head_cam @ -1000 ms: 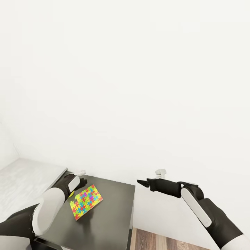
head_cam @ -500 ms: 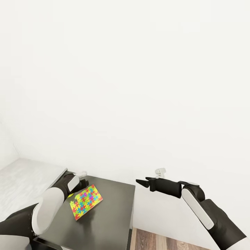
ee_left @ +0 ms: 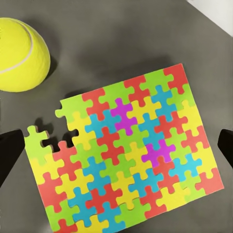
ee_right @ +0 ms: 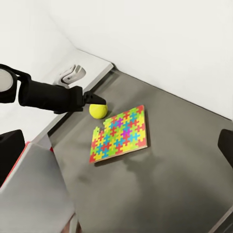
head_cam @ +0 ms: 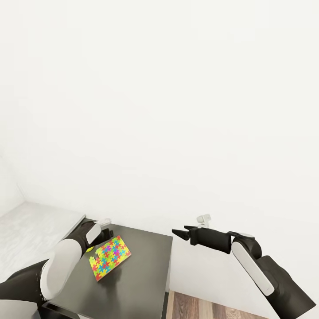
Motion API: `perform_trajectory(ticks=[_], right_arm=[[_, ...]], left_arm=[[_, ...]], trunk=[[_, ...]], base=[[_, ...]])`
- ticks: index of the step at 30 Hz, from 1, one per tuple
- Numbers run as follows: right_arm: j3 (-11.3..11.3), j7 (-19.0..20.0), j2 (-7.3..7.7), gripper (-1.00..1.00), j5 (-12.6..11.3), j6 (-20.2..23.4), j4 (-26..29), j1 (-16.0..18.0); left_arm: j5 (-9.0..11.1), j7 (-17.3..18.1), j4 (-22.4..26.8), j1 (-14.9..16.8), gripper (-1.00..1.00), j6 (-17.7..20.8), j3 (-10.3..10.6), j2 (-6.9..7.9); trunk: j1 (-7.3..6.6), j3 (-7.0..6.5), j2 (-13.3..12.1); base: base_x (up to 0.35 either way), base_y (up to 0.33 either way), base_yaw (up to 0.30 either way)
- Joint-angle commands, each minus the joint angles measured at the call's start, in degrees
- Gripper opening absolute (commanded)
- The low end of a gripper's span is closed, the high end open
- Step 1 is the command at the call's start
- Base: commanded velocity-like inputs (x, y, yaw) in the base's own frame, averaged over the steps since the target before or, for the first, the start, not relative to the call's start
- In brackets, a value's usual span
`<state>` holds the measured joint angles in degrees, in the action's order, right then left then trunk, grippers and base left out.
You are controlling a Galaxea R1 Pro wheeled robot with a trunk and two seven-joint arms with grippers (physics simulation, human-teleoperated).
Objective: Put all the toys in the child's room - the three board games (two on the bed and one on the table), the two jigsaw puzzles on the table, and the tennis ball on the table - inside the toy box on the table in the child's room.
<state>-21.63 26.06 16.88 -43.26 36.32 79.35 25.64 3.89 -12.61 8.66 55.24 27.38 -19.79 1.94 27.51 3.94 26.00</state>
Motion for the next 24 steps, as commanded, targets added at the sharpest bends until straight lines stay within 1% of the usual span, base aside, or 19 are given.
perform_trajectory(ticks=[1,7,15,24], right_arm=[[-0.07,-0.04,0.03,1.00,-0.26,0.24,0.02,0.06],[-0.09,-0.04,0.03,1.00,-0.26,0.24,0.01,0.03],[-0.06,-0.04,0.08,1.00,-0.32,0.24,0.03,0.03],[-0.07,-0.07,0.08,1.00,-0.32,0.32,0.55,0.03]], left_arm=[[0.41,-0.30,0.10,0.04,1.00,0.24,0.06,-0.01],[0.35,-0.31,0.12,0.04,1.00,-0.19,0.24,-0.01],[0.11,-0.31,0.13,0.04,1.00,-2.64,0.51,-0.01],[0.03,-0.31,0.13,0.04,1.00,-3.15,0.62,-0.04]], trunk=[[0.03,0.13,0.12],[0.03,0.13,0.12],[0.03,0.18,0.12],[0.03,0.78,0.12]], base=[[0.000,0.000,0.000],[0.000,0.000,0.000],[0.000,0.000,0.000],[0.000,0.000,0.000]])
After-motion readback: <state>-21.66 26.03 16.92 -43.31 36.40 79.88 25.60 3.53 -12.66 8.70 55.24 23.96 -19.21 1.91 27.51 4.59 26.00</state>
